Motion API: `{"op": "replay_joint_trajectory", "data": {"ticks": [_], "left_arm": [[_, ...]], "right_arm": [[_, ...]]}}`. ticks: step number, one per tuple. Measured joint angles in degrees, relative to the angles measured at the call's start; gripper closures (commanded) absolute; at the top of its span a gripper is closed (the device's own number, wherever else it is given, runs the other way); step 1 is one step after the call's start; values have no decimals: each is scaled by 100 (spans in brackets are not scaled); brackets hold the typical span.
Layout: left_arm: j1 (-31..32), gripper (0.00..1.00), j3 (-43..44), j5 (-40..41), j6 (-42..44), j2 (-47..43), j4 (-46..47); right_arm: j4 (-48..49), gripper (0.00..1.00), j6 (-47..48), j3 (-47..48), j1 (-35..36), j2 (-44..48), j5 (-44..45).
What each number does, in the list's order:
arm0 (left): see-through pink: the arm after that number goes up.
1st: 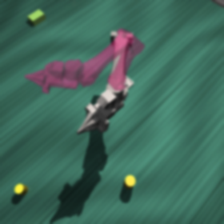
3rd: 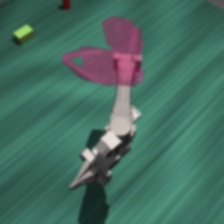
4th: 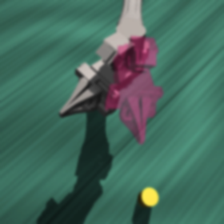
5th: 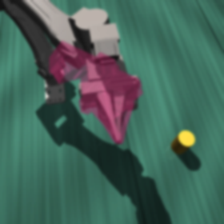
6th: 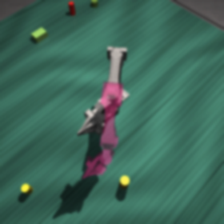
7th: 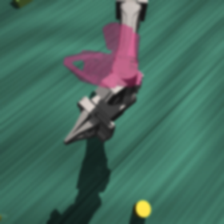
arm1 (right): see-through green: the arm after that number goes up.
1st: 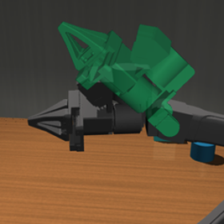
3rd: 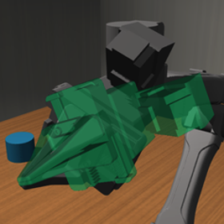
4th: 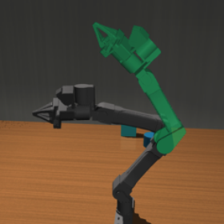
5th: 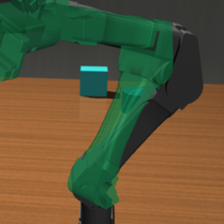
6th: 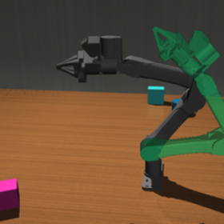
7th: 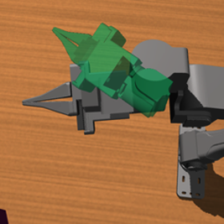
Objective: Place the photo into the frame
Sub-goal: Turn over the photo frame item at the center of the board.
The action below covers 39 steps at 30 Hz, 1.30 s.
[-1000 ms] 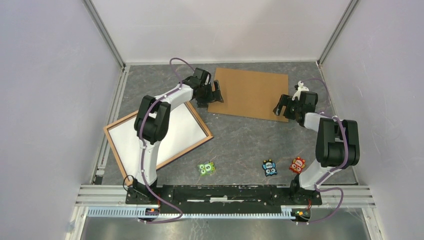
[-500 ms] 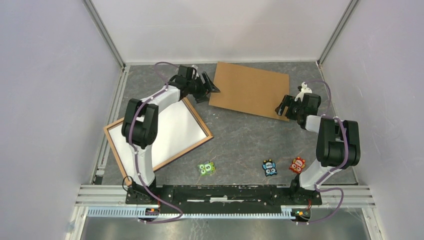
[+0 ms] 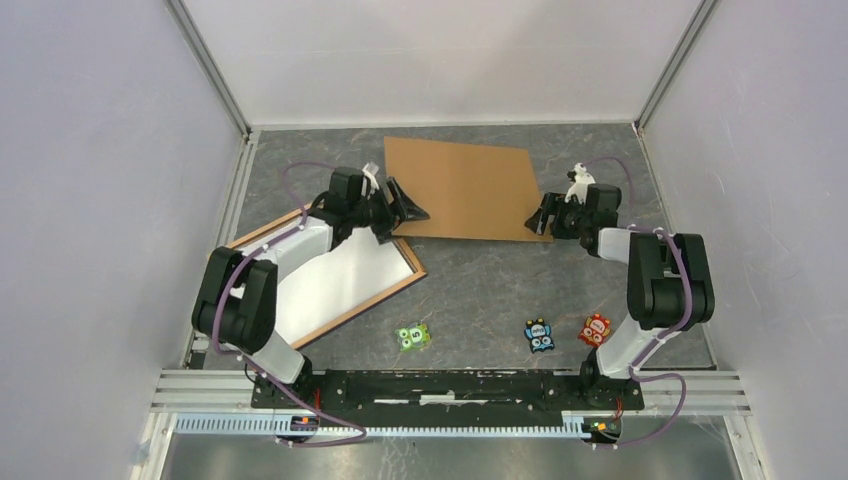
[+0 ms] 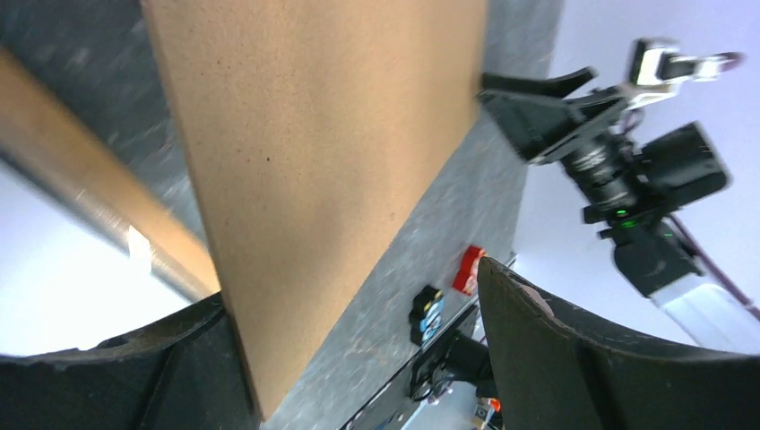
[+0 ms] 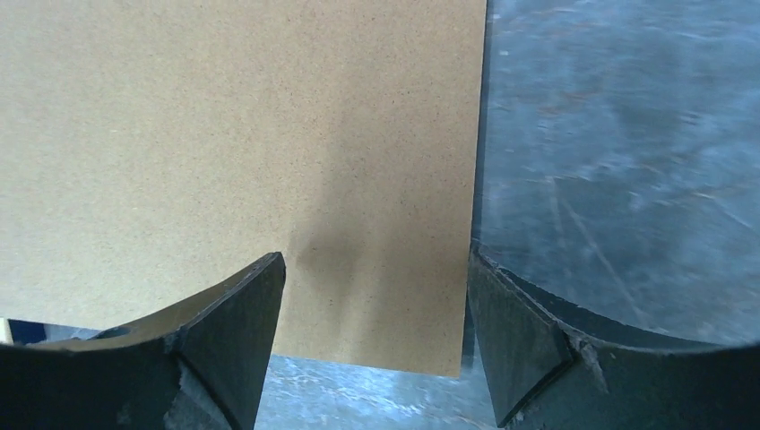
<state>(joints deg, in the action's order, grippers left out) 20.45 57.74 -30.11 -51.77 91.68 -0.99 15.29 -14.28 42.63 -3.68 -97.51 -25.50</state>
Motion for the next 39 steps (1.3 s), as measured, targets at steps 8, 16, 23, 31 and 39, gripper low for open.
{"op": "replay_joint_trajectory", "data": {"ticks": [8, 16, 23, 31, 39], "left_arm": [[-66, 18, -1014, 149, 0, -170, -212], [-184, 29, -1287, 317, -61, -715, 79], [-212, 44, -1550, 520, -476, -1283, 916], [-238, 71, -1368, 721, -560, -1349, 664], [-238, 71, -925, 699, -382, -1390, -22]], "right_arm": [[-162, 22, 151, 181, 236, -136, -280], [-251, 23, 175, 247, 289, -188, -455], [-275, 23, 199, 262, 415, -192, -459], [-380, 12, 282, 271, 468, -138, -361], [-1593, 2, 778, 321, 835, 708, 1561]]}}
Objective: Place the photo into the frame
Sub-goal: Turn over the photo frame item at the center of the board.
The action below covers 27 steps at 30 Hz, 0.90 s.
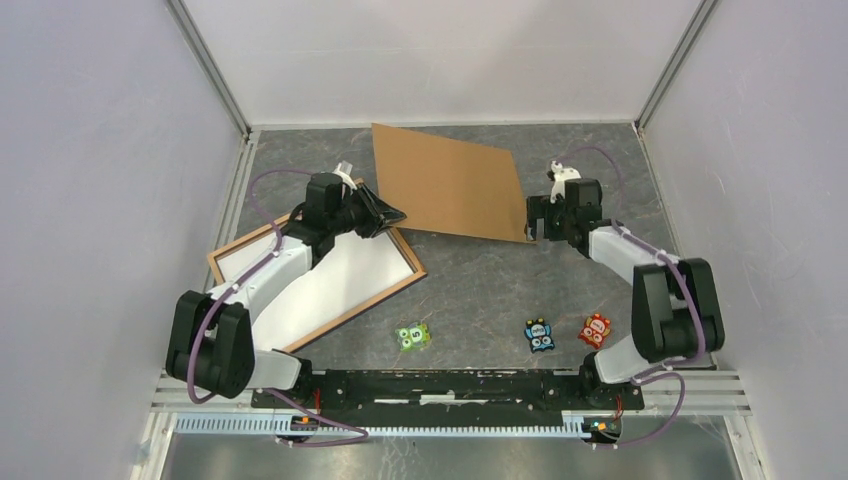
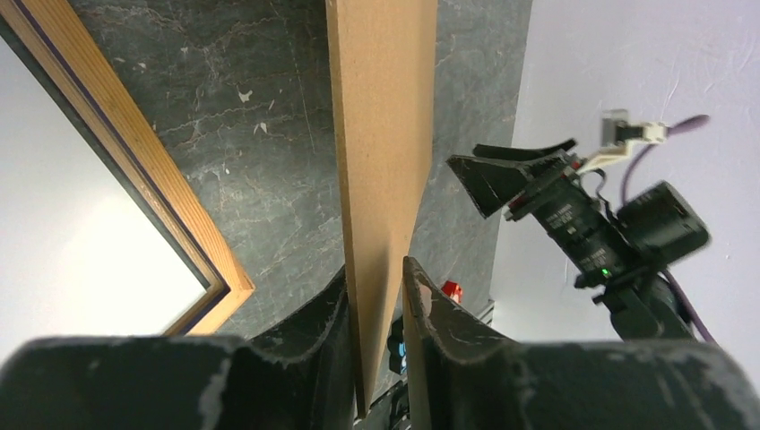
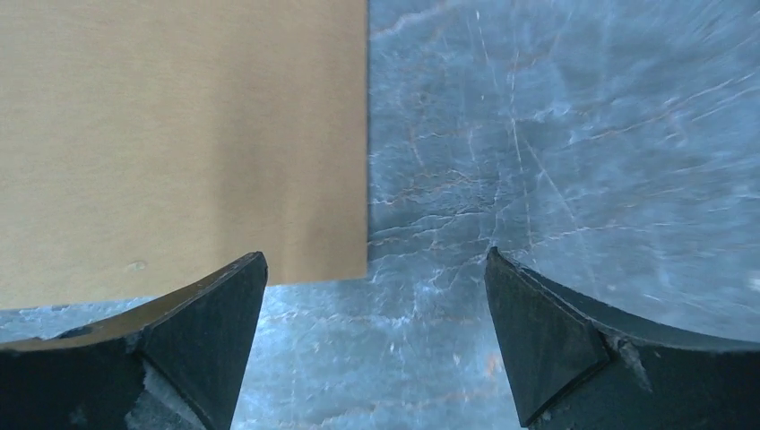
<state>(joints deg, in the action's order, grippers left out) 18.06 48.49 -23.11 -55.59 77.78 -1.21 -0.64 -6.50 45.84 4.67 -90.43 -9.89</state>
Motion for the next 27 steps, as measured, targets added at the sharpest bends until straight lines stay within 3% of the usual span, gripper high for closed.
{"op": "replay_joint_trajectory", "data": {"ticks": [5, 10, 13, 17, 27], "left_arm": [[0, 69, 2, -136, 0, -125, -195], [0, 68, 2, -271, 0, -437, -321], [0, 68, 11, -306, 2, -577, -356], [0, 68, 33, -321, 44, -748, -507], [0, 69, 42, -426, 61, -883, -627]], "right_arm": [[-345, 2, 496, 17, 1523, 1237, 1648], [323, 2, 1340, -365, 3851, 2166, 2732], [678, 3, 1906, -487, 4793, 2149, 3311], [1292, 8, 2754, -503, 5283, 1639, 4094], [2992, 21, 4096, -505, 5593, 382, 5187]]}}
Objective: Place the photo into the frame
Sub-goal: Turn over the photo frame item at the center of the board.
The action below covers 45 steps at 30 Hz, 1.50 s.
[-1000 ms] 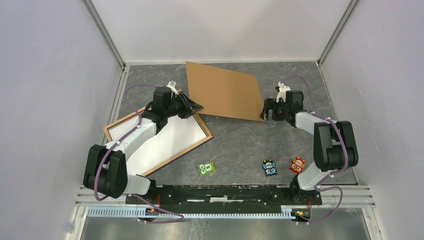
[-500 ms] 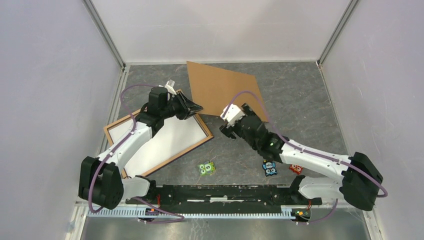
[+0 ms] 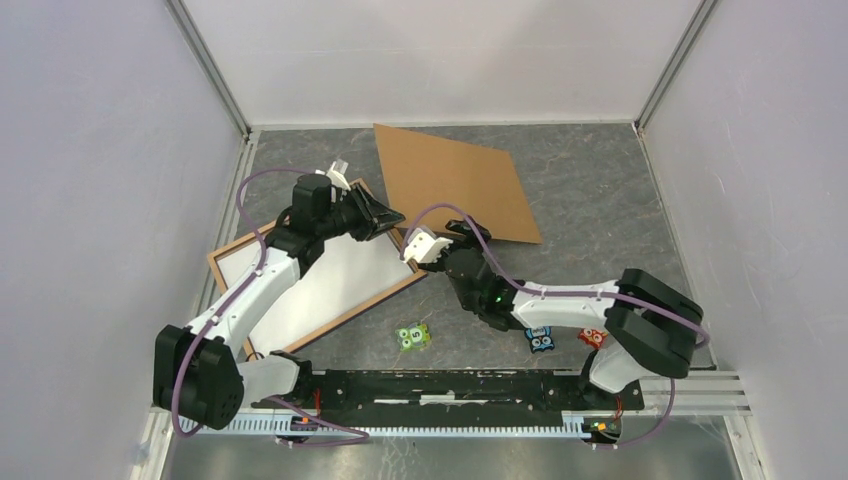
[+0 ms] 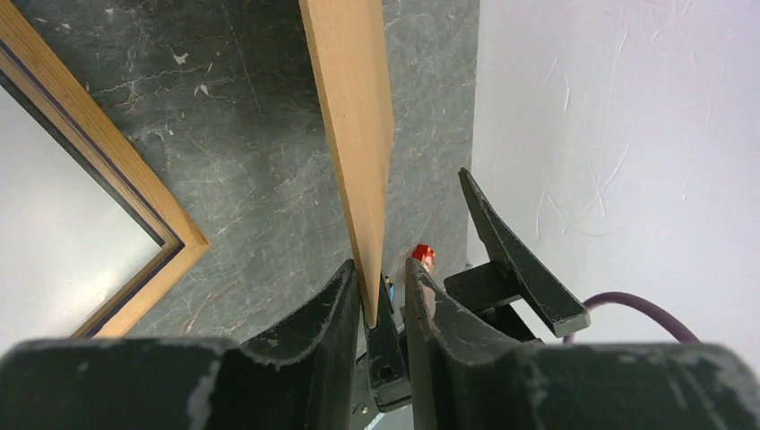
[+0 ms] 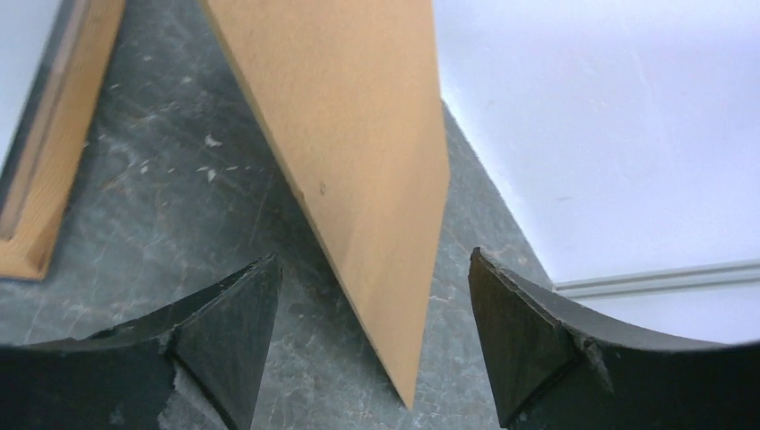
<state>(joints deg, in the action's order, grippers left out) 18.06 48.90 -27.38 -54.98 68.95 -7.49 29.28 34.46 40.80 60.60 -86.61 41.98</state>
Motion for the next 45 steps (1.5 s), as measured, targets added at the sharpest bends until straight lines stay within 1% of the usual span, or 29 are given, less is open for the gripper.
{"op": "replay_joint_trajectory", "data": {"ticks": [3, 6, 7, 9, 13, 14, 16, 18, 20, 22, 23, 24, 25, 27, 29, 31, 32, 35, 40, 43, 45], "left_arm": [[0, 69, 44, -28, 0, 0, -13], [0, 69, 114, -72, 0, 0, -11], [0, 69, 131, -94, 0, 0, -7], [0, 69, 157, -142, 0, 0, 4], [0, 69, 216, -192, 46, -2, -11], [0, 66, 251, -195, 107, -15, -26], [0, 53, 304, -184, 236, -68, -136], [0, 48, 376, -181, 382, -168, -315], [-35, 41, 643, -155, 664, -260, -695], [-70, 32, 1250, 20, 1132, -315, -1325], [-87, 25, 1596, 164, 1379, -369, -1556], [-103, 21, 1893, 282, 1589, -435, -1738], [-114, 18, 2197, 437, 1812, -540, -1880], [-129, 15, 2765, 765, 2208, -883, -2076], [-133, 13, 3051, 1025, 2426, -1228, -2122], [-133, 7, 3141, 1252, 2540, -1582, -2081], [-133, 5, 3136, 1318, 2575, -1727, -2070], [-133, 3, 3167, 1429, 2682, -1897, -2022], [-133, 2, 3292, 1580, 2907, -1596, -2079], [-133, 2, 3101, 1744, 3010, -1552, -2068], [-133, 2, 2909, 1836, 3034, -1648, -2052]], "right_arm": [[772, 28, 435, 4, 37, -341, 345], [1281, 38, 846, 90, 37, -704, 579], [1373, 44, 931, 140, 37, -804, 619], [1484, 59, 1084, 306, 31, -999, 680], [1499, 82, 1174, 546, 31, -1130, 697], [1508, 87, 1165, 568, 31, -1130, 704], [1537, 92, 1165, 592, 31, -1128, 721], [1506, 99, 1172, 592, 31, -1119, 723], [1493, 100, 1150, 592, 33, -1113, 772], [1443, 100, 1088, 592, 31, -1040, 822], [1416, 100, 1088, 592, 31, -994, 831], [1373, 100, 1091, 590, 31, -949, 828], [1346, 100, 1082, 590, 20, -879, 850], [1340, 100, 1001, 588, -17, -723, 922], [1255, 100, 841, 590, -63, -501, 951], [1073, 100, 581, 592, -146, -212, 964], [914, 100, 402, 605, -199, -26, 968], [439, 100, -68, 745, -289, 474, 975], [-356, 100, -1040, 1182, -354, 1460, 752], [-828, 100, -1733, 1707, -579, 1843, 334], [-1084, 100, -2354, 2076, -918, 1945, -37]]}}
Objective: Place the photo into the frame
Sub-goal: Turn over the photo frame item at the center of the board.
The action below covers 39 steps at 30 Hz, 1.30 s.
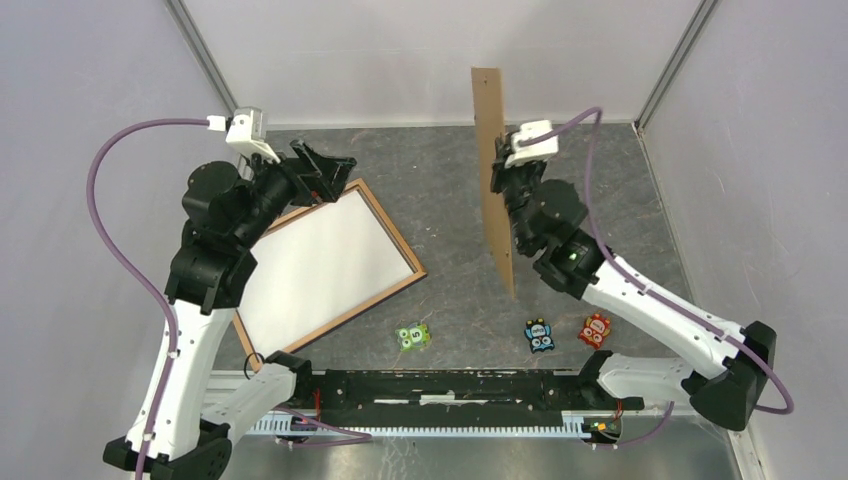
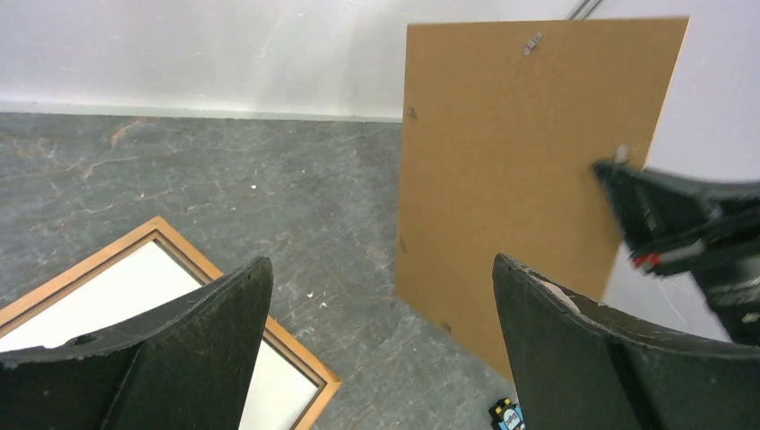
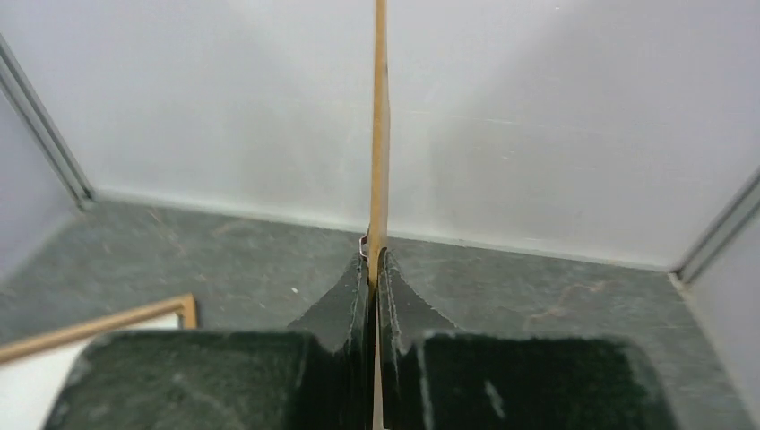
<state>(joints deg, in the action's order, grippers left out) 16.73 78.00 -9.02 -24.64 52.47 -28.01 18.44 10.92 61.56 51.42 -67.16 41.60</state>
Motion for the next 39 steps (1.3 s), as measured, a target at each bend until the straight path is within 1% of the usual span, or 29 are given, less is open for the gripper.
{"op": "replay_joint_trajectory", "data": {"ticks": [3, 6, 10, 14, 18, 20, 26, 29, 34, 39], "left_arm": [[33, 1, -238, 146, 59, -133, 48], [160, 0, -387, 352, 214, -192, 125], [389, 0, -699, 492, 363, -262, 302], [514, 0, -1095, 426, 365, -232, 470], [527, 0, -1281, 44, 348, 173, 632], [527, 0, -1318, -289, 258, 494, 743], [527, 0, -1469, -1285, -273, 1307, 1069], [527, 0, -1530, -1556, -448, 1488, 1154], [525, 0, -1543, -1705, -538, 1523, 1215], [514, 0, -1543, -1707, -557, 1526, 1233]], "right_arm": [[-299, 100, -984, 254, -557, 15, -529], [-730, 100, -2061, 284, -1137, -42, -1104], [-968, 100, -3195, 299, -1762, -116, -1753], [-1305, 100, -4159, 289, -2387, -278, -2494], [-1259, 100, -5045, -90, -3095, -317, -3462], [-1043, 100, -5501, -457, -3558, -317, -3989], [-232, 100, -6634, -1626, -4627, -317, -5023], [107, 100, -7077, -1965, -4924, -332, -5414], [1113, 100, -7982, -2347, -5298, -496, -6109], [1773, 100, -8557, -2441, -5453, -645, -6356]]}}
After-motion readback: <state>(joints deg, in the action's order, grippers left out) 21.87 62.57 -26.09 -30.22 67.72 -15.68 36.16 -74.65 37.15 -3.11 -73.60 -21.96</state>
